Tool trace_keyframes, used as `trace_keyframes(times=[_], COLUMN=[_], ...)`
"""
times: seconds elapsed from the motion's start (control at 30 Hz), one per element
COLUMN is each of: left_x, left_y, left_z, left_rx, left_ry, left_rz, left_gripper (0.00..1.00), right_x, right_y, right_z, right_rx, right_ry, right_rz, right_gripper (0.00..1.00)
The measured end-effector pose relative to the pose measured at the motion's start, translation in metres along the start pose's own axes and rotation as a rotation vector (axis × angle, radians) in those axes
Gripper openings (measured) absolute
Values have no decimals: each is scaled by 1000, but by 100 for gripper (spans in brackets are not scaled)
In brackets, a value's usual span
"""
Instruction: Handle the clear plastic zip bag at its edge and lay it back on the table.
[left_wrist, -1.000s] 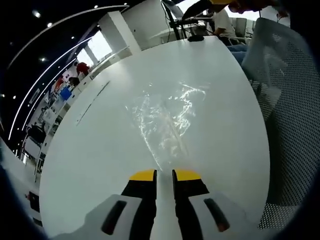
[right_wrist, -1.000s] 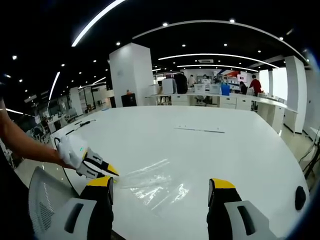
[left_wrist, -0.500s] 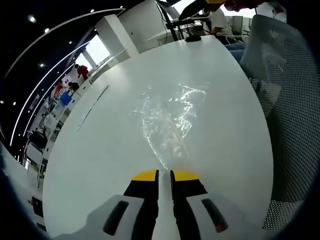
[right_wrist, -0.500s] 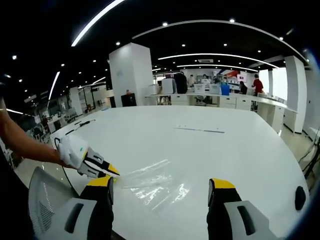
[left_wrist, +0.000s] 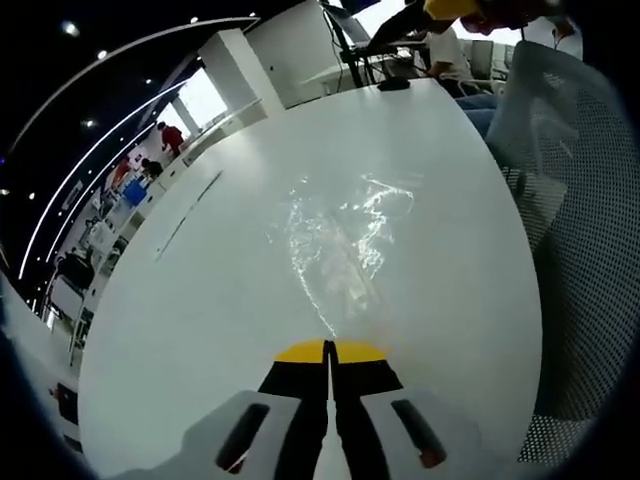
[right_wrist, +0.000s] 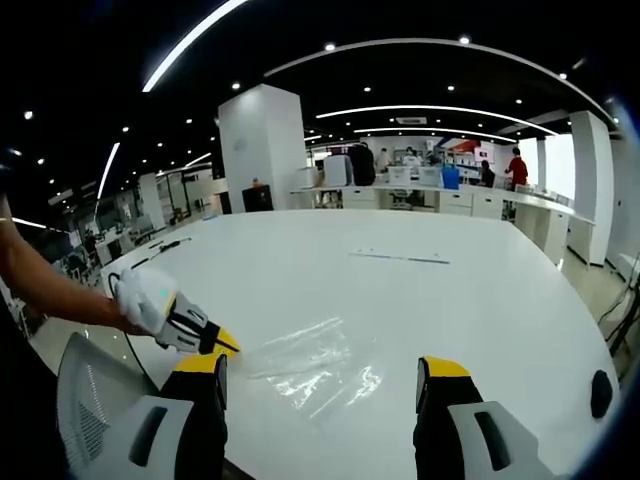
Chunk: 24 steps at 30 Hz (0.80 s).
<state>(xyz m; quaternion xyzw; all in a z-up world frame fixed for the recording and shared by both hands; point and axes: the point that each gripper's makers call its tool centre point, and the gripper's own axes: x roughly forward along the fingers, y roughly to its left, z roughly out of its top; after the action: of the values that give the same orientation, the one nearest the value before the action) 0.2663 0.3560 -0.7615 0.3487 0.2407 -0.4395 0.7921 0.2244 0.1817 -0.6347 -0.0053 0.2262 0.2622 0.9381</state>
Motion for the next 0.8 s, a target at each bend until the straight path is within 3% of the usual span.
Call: trace_keyframes(times=[0.8], left_x=[-27], left_y=[10], left_z=[43], left_rx=[-199], left_ry=[-127], left_rz=[69], left_gripper=[0], right_x=[6], right_y=[10], right_z=[2], right_rx=[8], right_ry=[-2], right_rz=[32], right_gripper=[77])
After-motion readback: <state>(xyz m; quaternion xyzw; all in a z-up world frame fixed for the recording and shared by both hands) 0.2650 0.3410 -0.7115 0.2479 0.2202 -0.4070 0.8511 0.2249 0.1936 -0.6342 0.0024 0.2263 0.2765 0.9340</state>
